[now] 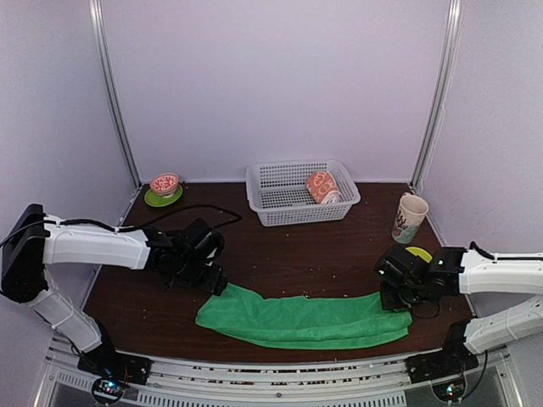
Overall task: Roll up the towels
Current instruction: Rotate the towel at the center of the board.
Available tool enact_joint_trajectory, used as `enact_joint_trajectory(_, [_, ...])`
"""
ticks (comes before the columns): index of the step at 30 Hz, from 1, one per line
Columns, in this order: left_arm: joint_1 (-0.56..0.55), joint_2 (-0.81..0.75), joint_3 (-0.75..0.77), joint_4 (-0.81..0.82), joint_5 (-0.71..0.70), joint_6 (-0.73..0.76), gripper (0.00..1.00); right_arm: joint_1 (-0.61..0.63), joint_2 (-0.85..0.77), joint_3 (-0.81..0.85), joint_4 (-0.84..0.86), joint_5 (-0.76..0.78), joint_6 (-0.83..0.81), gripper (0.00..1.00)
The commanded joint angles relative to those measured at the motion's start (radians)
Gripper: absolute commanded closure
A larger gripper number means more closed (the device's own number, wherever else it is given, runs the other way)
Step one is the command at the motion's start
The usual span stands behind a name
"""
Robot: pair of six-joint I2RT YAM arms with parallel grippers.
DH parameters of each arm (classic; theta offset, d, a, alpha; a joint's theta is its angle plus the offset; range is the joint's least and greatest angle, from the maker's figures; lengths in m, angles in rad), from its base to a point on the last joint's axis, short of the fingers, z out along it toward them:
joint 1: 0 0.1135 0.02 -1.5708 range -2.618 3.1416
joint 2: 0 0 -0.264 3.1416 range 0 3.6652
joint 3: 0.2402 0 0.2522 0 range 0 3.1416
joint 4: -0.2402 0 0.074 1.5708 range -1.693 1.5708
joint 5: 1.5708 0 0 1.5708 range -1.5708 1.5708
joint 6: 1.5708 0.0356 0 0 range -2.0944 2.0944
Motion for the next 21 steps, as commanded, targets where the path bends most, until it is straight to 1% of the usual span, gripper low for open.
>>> enact_joint_trajectory(1, [0.009,0.059,0.009,0.048,0.037,0.006,0.31,-0.013,0.007,-0.003,0.029,0.01,-0.018,1.0])
enact_joint_trajectory(5, [0.01,0.145,0.084,0.025,0.057,0.036,0.31,-0.016,0.001,-0.003,0.027,0.007,-0.02,1.0])
enact_joint_trajectory(7, [0.011,0.181,0.113,0.009,0.054,0.038,0.34,-0.016,-0.008,-0.001,0.026,0.005,-0.019,1.0])
enact_joint_trajectory(10, [0.015,0.211,0.111,0.0,0.023,0.01,0.46,-0.017,-0.015,-0.002,0.03,0.001,-0.021,1.0])
enact_joint_trajectory(12, [0.027,0.23,0.098,0.002,0.029,-0.005,0.56,-0.018,-0.011,0.0,0.04,-0.004,-0.028,1.0])
enact_joint_trajectory(13, [0.031,0.237,0.09,0.004,0.028,-0.011,0.62,-0.018,-0.006,0.002,0.042,-0.007,-0.033,1.0])
enact_joint_trajectory(15, [0.036,0.242,0.071,0.012,0.023,-0.02,0.77,-0.017,0.009,0.011,0.052,-0.013,-0.046,1.0])
enact_joint_trajectory(17, [0.039,0.228,0.05,0.009,-0.005,-0.046,0.98,-0.019,0.026,0.022,0.073,-0.027,-0.068,1.0])
enact_joint_trajectory(18, [0.04,0.215,0.036,0.003,-0.029,-0.065,1.0,-0.019,0.035,0.031,0.081,-0.031,-0.077,1.0])
enact_joint_trajectory(21, [0.053,0.13,-0.028,-0.016,-0.102,-0.143,1.0,-0.022,0.082,0.077,0.086,-0.015,-0.106,1.0])
